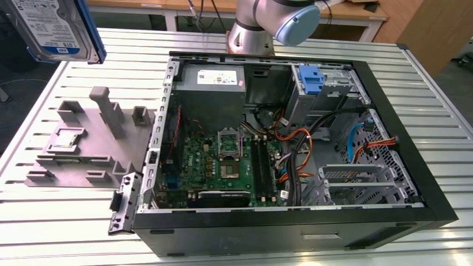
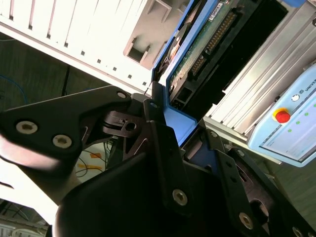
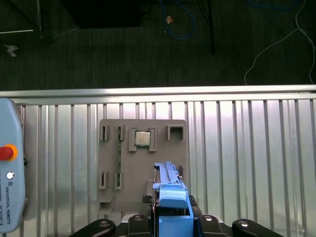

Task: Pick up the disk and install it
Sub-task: 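Pick up the disk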

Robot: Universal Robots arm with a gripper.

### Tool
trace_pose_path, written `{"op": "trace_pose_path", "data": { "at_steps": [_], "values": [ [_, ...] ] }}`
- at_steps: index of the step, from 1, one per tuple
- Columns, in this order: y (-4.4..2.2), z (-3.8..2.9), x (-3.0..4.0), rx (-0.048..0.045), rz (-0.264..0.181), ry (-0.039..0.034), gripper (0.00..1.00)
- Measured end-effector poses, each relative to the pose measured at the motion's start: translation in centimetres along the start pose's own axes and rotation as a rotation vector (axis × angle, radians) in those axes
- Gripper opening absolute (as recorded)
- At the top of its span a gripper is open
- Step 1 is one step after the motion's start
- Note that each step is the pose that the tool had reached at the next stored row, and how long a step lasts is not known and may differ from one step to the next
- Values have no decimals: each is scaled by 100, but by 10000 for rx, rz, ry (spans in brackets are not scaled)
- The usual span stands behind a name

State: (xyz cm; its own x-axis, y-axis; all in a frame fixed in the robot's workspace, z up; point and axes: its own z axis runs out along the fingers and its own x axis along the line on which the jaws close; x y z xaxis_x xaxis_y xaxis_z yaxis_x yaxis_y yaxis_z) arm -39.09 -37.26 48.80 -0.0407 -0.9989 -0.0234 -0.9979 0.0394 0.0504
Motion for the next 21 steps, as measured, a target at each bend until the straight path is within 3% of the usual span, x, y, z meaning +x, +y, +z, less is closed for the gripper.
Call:
{"op": "trace_pose_path", "data": {
  "at_steps": [21],
  "values": [
    [-42, -2, -1, 0, -1, 0, 36]
  ]
}}
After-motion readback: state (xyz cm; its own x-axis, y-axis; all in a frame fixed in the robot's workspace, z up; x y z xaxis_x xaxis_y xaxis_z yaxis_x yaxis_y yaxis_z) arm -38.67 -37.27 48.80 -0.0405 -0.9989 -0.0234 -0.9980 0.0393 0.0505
